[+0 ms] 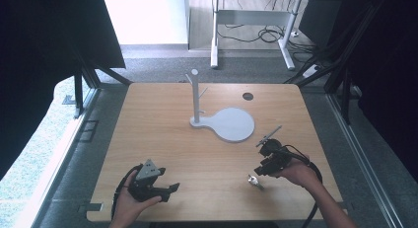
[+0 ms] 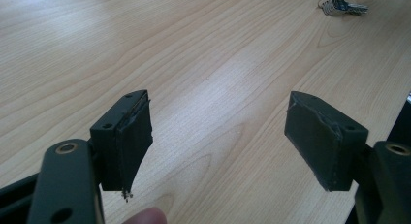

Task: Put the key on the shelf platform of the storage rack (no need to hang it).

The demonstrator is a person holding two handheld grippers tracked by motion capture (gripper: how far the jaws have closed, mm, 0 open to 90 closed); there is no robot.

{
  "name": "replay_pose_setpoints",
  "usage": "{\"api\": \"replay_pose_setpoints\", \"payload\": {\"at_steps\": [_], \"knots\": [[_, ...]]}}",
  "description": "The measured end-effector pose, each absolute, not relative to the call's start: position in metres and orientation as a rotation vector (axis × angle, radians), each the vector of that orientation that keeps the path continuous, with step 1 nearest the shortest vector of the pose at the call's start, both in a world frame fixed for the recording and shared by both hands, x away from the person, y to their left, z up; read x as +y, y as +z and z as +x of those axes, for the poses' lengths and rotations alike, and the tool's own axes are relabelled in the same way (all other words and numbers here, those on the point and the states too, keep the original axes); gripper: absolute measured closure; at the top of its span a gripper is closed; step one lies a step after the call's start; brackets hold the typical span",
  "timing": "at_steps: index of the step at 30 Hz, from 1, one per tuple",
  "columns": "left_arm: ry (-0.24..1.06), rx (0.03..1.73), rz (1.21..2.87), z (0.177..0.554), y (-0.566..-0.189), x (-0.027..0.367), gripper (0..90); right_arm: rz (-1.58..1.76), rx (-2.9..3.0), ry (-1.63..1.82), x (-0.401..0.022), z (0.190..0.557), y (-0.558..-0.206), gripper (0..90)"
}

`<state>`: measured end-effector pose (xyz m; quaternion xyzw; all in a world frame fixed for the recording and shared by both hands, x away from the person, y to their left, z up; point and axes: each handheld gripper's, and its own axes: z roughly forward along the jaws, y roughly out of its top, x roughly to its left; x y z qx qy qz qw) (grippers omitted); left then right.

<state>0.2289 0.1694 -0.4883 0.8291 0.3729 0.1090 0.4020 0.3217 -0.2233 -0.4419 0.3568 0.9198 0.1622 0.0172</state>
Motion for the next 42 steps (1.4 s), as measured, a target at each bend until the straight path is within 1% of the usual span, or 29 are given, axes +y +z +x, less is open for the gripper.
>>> {"api": "replay_pose_setpoints", "payload": {"at_steps": [7,18,25,34,42], "knots": [[0.275,0.945,2.090,0.229,-0.488,0.171,25.5,1.094,2.896,0.450,-0.209,0.323,-0.452,61.2],[0.271,0.942,2.094,0.229,-0.488,0.173,25.4,1.083,2.924,0.393,-0.195,0.323,-0.466,63.8],[0.276,0.945,2.080,0.228,-0.485,0.175,25.5,1.074,2.936,0.332,-0.188,0.326,-0.478,68.8],[0.277,0.945,2.081,0.228,-0.486,0.175,25.5,1.090,2.921,0.294,-0.182,0.329,-0.484,75.0],[0.281,0.946,2.073,0.227,-0.483,0.177,25.5,1.096,2.915,0.255,-0.178,0.330,-0.488,78.8]]}}
